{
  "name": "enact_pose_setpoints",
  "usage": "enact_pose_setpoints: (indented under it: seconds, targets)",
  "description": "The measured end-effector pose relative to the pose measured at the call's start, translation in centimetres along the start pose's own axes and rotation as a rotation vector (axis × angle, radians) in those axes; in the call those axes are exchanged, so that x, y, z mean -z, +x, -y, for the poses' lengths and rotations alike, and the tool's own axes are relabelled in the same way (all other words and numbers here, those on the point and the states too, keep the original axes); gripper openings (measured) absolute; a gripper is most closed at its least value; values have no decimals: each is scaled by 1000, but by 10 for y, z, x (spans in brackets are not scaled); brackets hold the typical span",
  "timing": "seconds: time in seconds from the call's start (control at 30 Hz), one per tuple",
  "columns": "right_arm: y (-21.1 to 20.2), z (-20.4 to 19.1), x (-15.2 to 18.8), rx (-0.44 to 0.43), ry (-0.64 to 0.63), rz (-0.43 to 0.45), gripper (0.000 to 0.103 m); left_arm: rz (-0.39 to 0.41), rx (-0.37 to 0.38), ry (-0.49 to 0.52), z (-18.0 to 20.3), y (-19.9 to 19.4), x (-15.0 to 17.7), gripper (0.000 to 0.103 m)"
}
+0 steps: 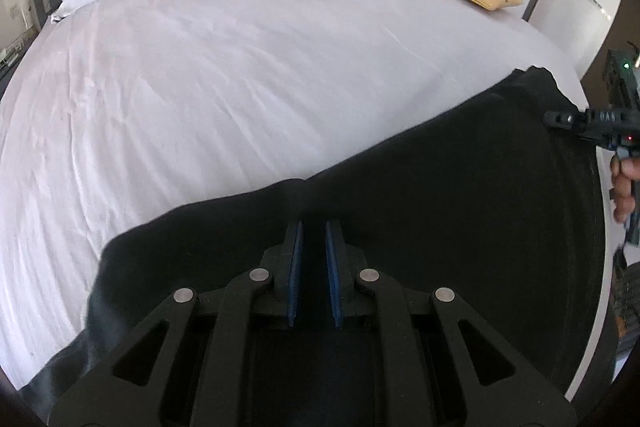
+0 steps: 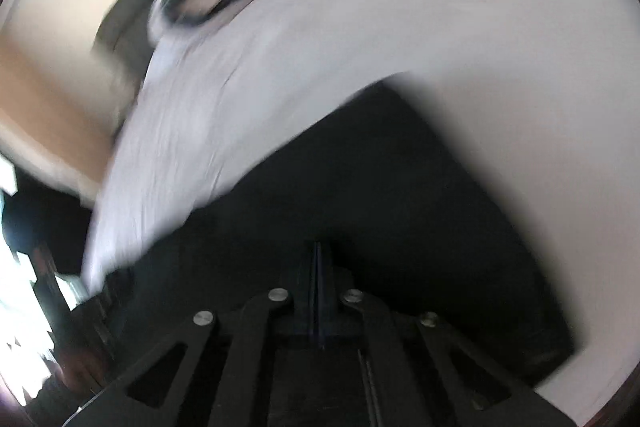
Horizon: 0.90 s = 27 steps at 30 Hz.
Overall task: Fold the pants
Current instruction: 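Lower the folded jeans onto the bed with both grippers, then open the right gripper, then move the right gripper to the jeans leg ends and grasp them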
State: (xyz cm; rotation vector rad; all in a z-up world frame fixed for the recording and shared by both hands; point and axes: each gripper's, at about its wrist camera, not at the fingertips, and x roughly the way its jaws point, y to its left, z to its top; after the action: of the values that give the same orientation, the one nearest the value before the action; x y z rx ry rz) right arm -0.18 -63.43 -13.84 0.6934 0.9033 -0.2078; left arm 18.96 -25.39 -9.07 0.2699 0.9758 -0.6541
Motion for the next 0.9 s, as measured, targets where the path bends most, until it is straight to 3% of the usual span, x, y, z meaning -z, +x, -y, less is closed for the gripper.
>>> enact_pose_setpoints:
  seconds: [0.07, 0.1, 0.13, 0.2, 0.27, 0.33, 0.37, 0.4, 0.43, 0.5, 0.53, 0.57, 0.6, 0.67, 0.7, 0.8, 0.87, 0.9]
  targets:
    - [-22, -2, -9, 158, -19, 78, 4, 15, -69, 21, 1, -14, 0, 12]
    - [-31, -4, -11, 190, -12, 108, 19, 39, -71, 8, 4, -24, 1, 12]
    - [-40, -6, -12, 163, 11, 131, 24, 56, -59, -10, 4, -31, 1, 12]
    - [-50, -23, -7, -7, -21, 119, 37, 88, -19, -53, 16, -54, 3, 12]
    - [-34, -50, 0, -23, -150, 54, 40, 63, -9, -44, 25, -49, 9, 12]
    - [-7, -57, -2, 21, -192, -2, 40, 16, -32, -21, 24, -38, 15, 12]
    - [5, -46, -9, 43, -153, -24, 34, 2, -29, -28, 21, -28, 21, 12]
    - [17, -32, -20, 57, -90, -29, 10, 17, -4, -51, 17, -30, 25, 12]
    - [24, -27, -29, 73, -39, -11, 0, 20, 17, -72, 13, -29, 26, 11]
    - [12, -2, -49, 87, 64, 53, 1, 17, 42, -99, 6, -30, 26, 12]
    - [-6, -1, -57, 157, 72, 112, 13, 21, 41, -94, 6, -31, 28, 12]
    - [-19, -2, -62, 217, 57, 158, 48, 26, 43, -91, 6, -31, 29, 12]
    - [-39, -3, -64, 237, 37, 233, 74, 28, 43, -92, 4, -32, 30, 12]
    - [-68, -3, -64, 140, 10, 283, 82, 32, 32, -87, 8, -32, 31, 12]
    - [-72, -2, -66, 77, -21, 234, 82, 33, 27, -82, 9, -30, 32, 12]
    - [-78, 4, -58, 95, -85, 145, 81, 34, 20, -80, 8, -27, 37, 12]
    - [-80, 12, -52, -19, -47, 98, 77, 39, 15, -88, 5, -30, 33, 12]
    - [-83, 15, -44, -119, -10, 98, 77, 46, 12, -93, 7, -32, 31, 12]
